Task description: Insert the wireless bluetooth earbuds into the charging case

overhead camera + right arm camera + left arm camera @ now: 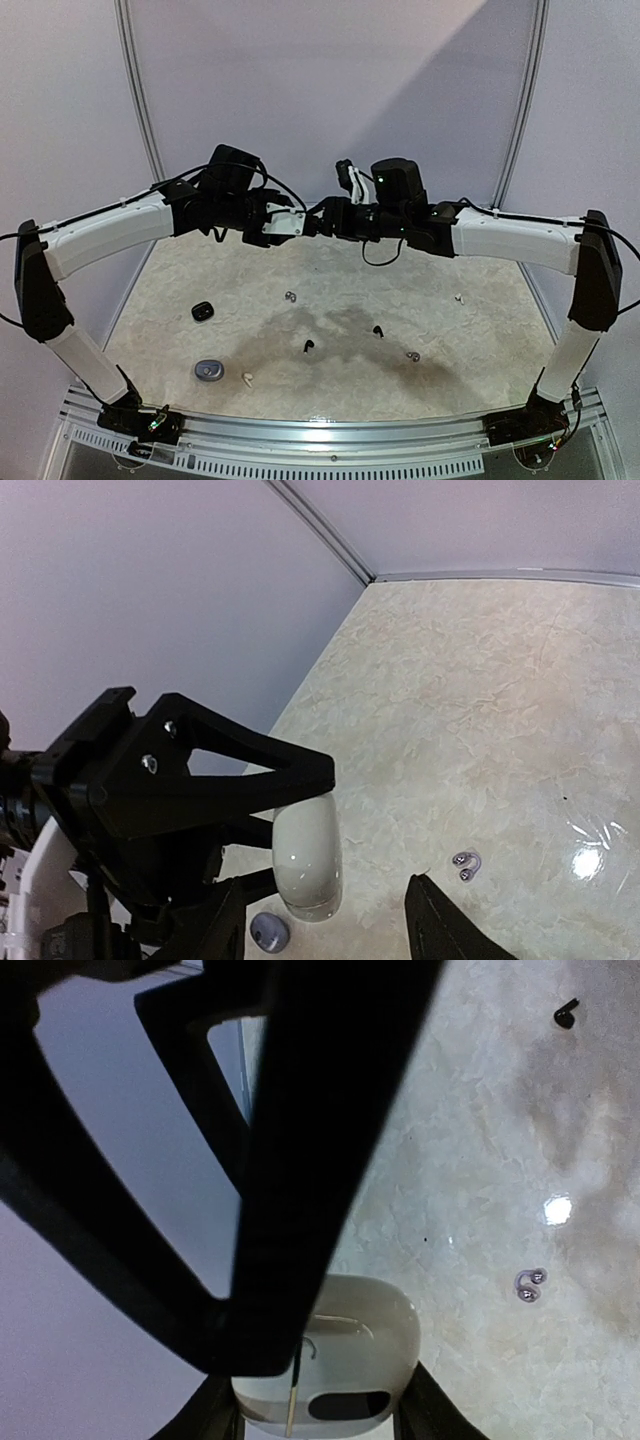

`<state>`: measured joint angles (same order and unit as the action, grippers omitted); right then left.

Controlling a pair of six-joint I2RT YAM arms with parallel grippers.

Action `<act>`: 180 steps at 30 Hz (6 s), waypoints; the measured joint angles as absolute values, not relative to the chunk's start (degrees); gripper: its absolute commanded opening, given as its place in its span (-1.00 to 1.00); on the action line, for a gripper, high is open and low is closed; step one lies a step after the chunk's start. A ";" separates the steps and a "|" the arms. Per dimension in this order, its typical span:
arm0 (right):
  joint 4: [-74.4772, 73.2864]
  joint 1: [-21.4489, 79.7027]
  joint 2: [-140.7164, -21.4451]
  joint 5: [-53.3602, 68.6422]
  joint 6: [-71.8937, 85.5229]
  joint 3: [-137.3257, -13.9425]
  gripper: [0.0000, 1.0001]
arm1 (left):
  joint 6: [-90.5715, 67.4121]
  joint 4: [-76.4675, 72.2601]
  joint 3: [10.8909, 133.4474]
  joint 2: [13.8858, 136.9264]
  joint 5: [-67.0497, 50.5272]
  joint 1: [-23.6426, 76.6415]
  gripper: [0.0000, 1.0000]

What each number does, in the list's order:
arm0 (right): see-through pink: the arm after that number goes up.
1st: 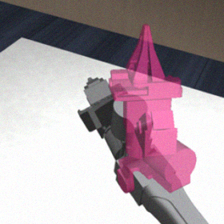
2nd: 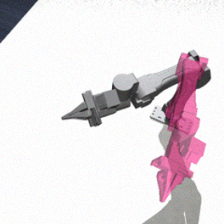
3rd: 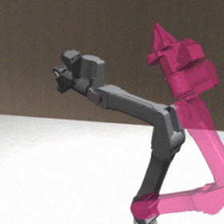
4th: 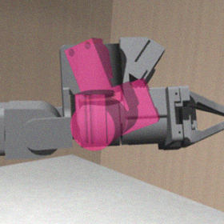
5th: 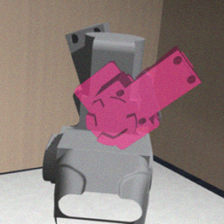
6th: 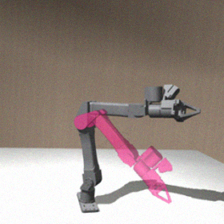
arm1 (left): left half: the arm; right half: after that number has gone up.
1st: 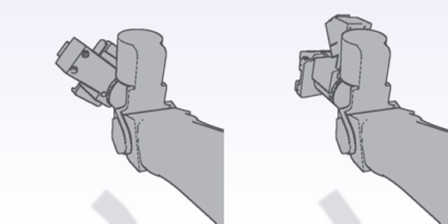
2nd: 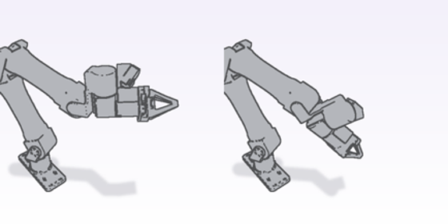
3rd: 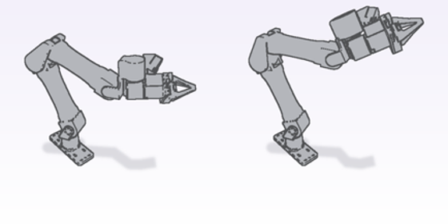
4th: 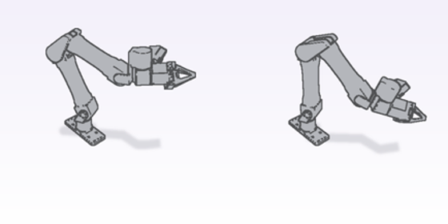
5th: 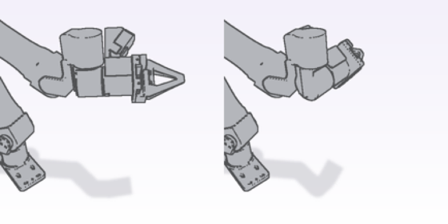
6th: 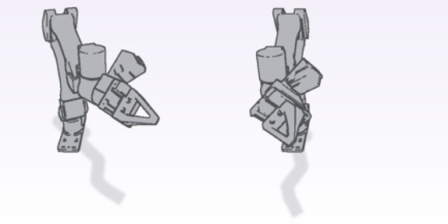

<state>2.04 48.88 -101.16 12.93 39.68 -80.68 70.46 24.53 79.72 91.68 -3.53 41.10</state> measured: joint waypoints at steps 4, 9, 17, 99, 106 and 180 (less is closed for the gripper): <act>3.55 48.88 -102.59 14.13 40.23 -81.76 -0.15 | 70.30 23.97 79.20 91.31 -3.60 41.10 -1.00; 4.64 48.86 -103.35 15.46 40.51 -83.13 -0.22 | 70.28 23.68 78.76 91.26 -3.62 41.10 -1.00; 5.04 48.86 -106.50 17.78 41.47 -84.03 -0.62 | 70.28 22.98 78.76 91.24 -3.40 41.10 -1.00; 2.00 52.07 -92.53 35.20 2.81 -82.74 -1.00 | -14.83 -23.27 52.66 74.28 -55.27 35.24 -0.73; 0.32 52.34 -92.20 34.59 1.91 -82.74 -1.00 | -14.11 -21.98 52.86 74.39 -56.16 35.27 -1.00; -43.79 30.06 -95.31 -0.10 19.64 -98.37 0.51 | -0.56 -11.55 48.47 70.76 -42.92 36.75 -1.00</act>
<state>-43.79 30.06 -95.31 -0.10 19.64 -98.37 -0.56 -11.55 48.47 70.76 -42.92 36.75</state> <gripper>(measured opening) 0.760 0.203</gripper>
